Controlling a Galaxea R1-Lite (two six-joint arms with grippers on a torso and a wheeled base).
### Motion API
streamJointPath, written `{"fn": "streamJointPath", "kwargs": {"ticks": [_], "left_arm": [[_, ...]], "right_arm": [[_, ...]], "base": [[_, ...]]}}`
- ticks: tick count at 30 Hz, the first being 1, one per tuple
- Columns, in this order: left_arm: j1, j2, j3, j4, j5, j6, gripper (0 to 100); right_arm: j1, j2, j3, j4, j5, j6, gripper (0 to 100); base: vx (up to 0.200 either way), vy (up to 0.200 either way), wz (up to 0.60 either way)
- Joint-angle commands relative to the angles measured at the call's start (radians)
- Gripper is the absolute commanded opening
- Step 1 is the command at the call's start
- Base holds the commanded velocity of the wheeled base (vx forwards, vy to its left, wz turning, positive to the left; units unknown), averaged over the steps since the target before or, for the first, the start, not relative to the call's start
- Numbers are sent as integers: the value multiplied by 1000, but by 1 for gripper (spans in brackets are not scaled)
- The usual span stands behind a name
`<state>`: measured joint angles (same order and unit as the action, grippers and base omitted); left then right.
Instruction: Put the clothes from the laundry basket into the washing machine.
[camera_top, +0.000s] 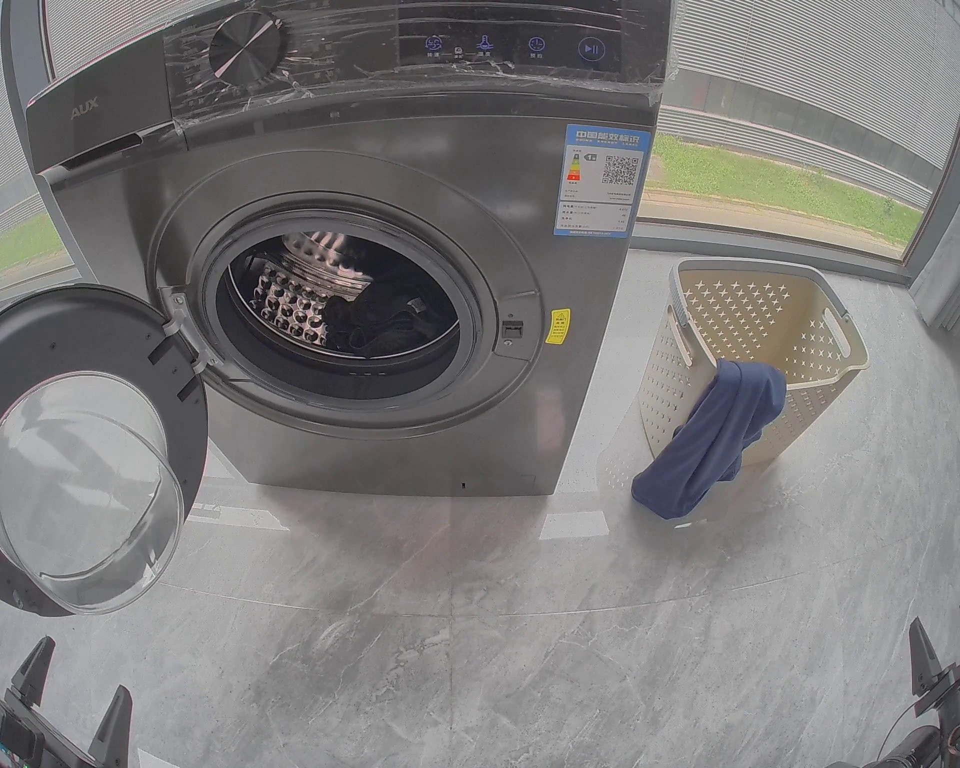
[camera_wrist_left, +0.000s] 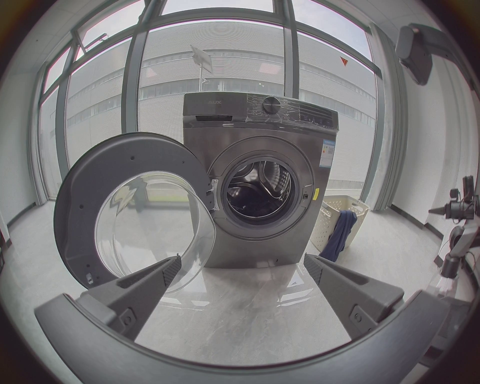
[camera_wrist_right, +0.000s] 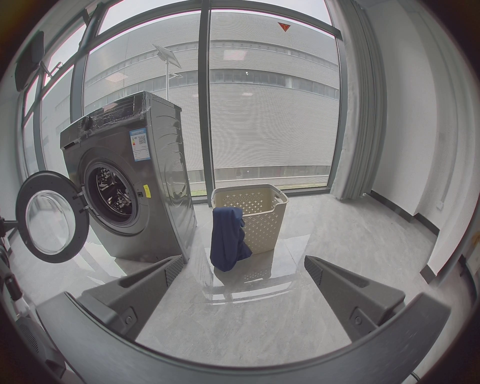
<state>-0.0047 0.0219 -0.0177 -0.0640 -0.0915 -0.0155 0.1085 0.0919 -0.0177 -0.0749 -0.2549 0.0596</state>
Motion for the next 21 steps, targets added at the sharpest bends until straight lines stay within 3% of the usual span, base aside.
{"fn": "streamJointPath", "kwargs": {"ticks": [1, 3, 4, 6, 7, 9, 14, 16, 18, 19, 20, 21], "left_arm": [[5, -22, 18, 0, -13, -86, 100], [5, -22, 18, 0, -11, -90, 100], [5, -22, 18, 0, 4, -80, 100], [5, -22, 18, 0, 26, -47, 100], [6, -22, 18, 0, 78, 2, 100], [3, -22, 16, 4, 121, 37, 100], [5, -22, 18, 0, 105, 45, 100], [5, -22, 18, 0, 49, 43, 100], [5, -22, 18, 1, -22, 25, 100], [6, -22, 16, 4, -53, 5, 100], [5, -22, 18, 4, -56, -1, 100], [6, -22, 18, 1, -25, -1, 100]], "right_arm": [[-127, -89, 16, 15, 95, -60, 100], [-116, -87, 16, 15, 115, -50, 100], [-115, -86, 16, 15, 126, -40, 100], [-112, -87, 15, 18, 135, -38, 100], [-112, -87, 8, 29, 163, -37, 100], [-112, -87, 7, 40, 183, -33, 100], [-113, -86, 7, 43, 195, -43, 100], [-113, -86, 5, 44, 229, -47, 100], [-115, -86, 4, 49, 278, -53, 100], [-115, -86, 4, 49, 278, -53, 100], [-112, -86, -2, 64, 301, -53, 100], [-112, -87, -5, 67, 298, -47, 100]], "base": [[0, 0, 0], [0, -200, 0], [0, -200, 0], [0, -200, 0], [0, -200, 0], [0, -200, 0], [0, -200, 0], [0, -200, 0], [0, -200, 0], [0, -200, 0], [0, -200, 0], [0, -200, 0]]}}
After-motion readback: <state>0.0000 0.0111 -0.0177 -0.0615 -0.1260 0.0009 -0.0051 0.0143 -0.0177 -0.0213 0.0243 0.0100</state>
